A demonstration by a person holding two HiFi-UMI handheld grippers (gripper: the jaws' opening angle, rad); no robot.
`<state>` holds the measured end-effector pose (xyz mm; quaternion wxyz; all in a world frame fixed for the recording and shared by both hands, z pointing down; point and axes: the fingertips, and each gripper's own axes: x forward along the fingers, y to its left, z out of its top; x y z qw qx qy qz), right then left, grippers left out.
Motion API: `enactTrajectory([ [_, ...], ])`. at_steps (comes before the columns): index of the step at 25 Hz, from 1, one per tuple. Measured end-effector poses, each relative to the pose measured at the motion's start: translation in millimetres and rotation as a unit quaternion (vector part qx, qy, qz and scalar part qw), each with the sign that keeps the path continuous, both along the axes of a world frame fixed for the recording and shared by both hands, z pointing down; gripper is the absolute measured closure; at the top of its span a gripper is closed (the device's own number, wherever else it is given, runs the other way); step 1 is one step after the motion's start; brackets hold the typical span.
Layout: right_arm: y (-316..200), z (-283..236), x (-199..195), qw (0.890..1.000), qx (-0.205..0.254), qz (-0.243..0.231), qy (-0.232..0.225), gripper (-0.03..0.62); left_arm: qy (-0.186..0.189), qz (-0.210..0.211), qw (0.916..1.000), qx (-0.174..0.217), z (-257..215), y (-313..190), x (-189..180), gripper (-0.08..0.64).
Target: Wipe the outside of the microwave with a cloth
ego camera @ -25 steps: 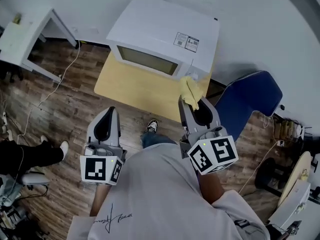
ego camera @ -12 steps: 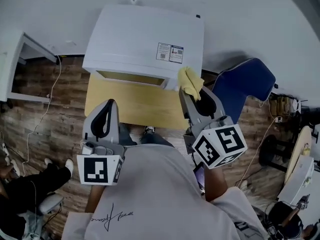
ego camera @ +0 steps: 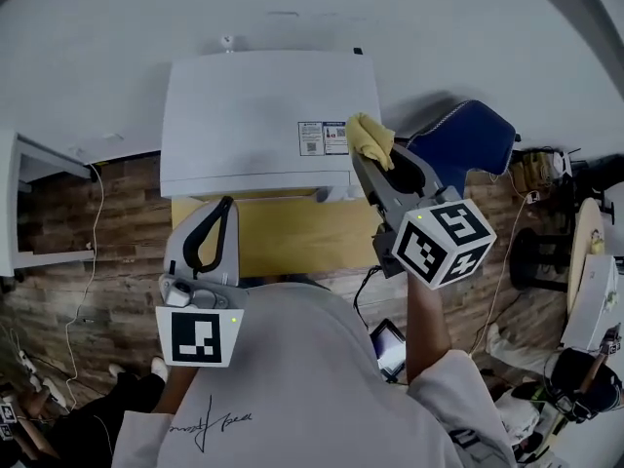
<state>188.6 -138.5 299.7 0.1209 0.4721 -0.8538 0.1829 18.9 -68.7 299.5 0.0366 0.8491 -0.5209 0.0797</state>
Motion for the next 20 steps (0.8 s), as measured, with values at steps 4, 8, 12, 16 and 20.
enactTrajectory([
  [4, -23, 4, -3, 0.999, -0.012, 0.005, 0.042, 0.472, 0.012, 0.005, 0.9999, -0.011, 8, -12, -13, 0.566],
  [8, -54, 9, 9, 0.997, -0.036, 0.027, 0.066, 0.472, 0.017, 0.008, 0.9998, -0.012, 10, -17, -21, 0.566],
  [12, -86, 18, 23, 0.994, -0.069, 0.05, 0.072, 0.474, 0.019, 0.009, 0.9997, -0.012, 12, -20, -29, 0.566],
  [16, -119, 23, 37, 0.991, -0.085, 0.069, 0.081, 0.474, 0.027, 0.013, 0.9995, -0.008, 10, -21, -34, 0.566],
  [20, -148, 37, 48, 0.986, -0.111, 0.085, 0.092, 0.476, 0.029, 0.02, 0.9993, -0.009, 10, -22, -40, 0.566],
])
